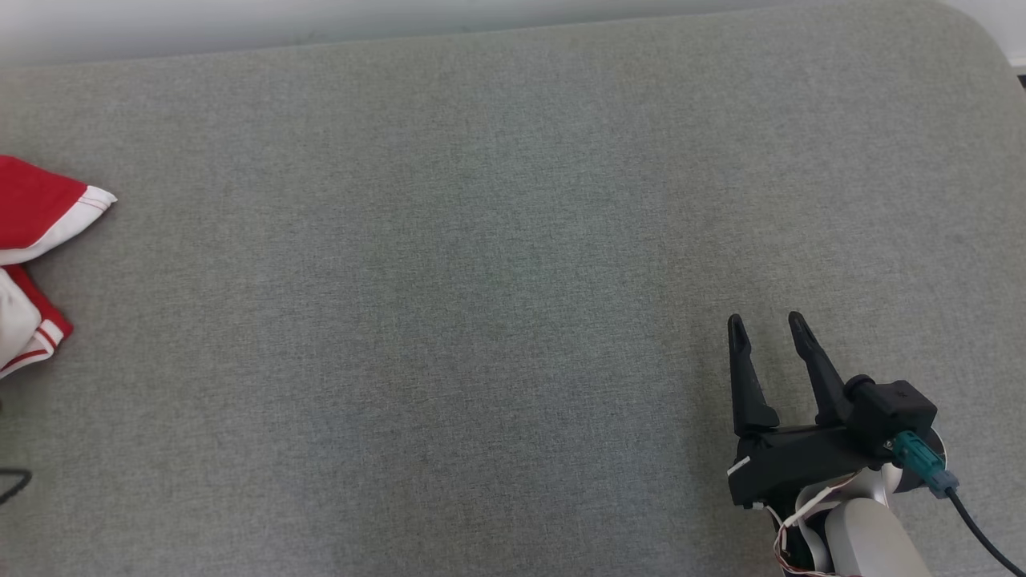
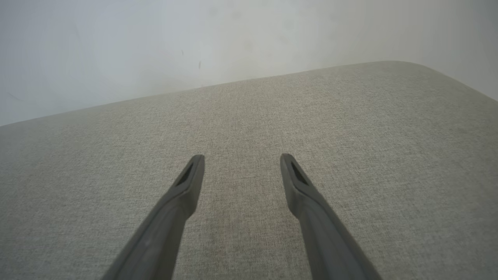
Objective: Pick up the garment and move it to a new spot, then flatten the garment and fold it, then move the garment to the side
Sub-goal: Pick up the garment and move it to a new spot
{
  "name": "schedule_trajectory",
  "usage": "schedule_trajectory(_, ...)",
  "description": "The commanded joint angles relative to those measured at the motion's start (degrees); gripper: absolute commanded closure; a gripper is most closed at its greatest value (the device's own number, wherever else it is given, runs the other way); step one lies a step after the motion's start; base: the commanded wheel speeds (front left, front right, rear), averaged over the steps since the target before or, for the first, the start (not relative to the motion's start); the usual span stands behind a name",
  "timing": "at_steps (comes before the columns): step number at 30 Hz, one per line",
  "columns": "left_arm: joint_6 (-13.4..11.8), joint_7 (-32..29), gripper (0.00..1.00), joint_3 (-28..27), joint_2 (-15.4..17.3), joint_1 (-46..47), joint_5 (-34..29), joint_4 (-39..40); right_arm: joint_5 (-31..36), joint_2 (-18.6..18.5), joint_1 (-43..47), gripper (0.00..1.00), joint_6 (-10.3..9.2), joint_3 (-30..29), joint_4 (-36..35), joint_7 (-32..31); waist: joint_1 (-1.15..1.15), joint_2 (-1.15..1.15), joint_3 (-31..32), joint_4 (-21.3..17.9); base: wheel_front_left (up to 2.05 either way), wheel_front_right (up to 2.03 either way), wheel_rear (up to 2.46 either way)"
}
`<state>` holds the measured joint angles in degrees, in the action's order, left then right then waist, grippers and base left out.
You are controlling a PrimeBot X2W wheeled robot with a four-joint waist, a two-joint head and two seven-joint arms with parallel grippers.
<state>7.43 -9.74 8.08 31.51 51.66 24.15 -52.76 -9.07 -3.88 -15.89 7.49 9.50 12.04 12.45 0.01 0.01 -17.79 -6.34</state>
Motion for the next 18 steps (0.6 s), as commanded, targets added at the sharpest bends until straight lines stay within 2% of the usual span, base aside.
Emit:
schedule_trajectory(1, -0.1, -1.5, 0.0, 1.9, 1.1, 0.3, -1.1, -1.6, -0.2, 0.2, -0.6, 0.0, 0.0, 0.2, 0.2, 0.3, -0.01, -0.01, -0.3, -0.6, 0.0, 0.0, 0.0)
schedule_trajectory(7, 0.0, -3.0, 0.0, 5.3, 1.6, 0.9, -1.7, -4.3, -0.3, 0.3, -0.9, 0.0, 0.0, 0.3, 0.7, 0.6, -0.01, -0.01, -0.3, -1.4, 0.0, 0.0, 0.0)
schedule_trajectory(9, 0.0, -2.8, 1.0, 6.1, 1.9, 1.2, -2.4, -5.3, -0.2, 0.4, -1.0, 0.0, 0.0, 0.1, 0.8, 0.7, -0.01, -0.01, -0.2, -1.7, 0.0, 0.0, 0.0)
schedule_trajectory(18, -0.2, 4.2, 1.0, 8.2, 2.4, 3.8, -4.4, -6.2, 0.4, 0.5, -0.2, 0.0, 0.0, -0.8, 1.3, 1.0, -0.01, -0.01, 1.0, -0.5, 0.0, 0.0, 0.0)
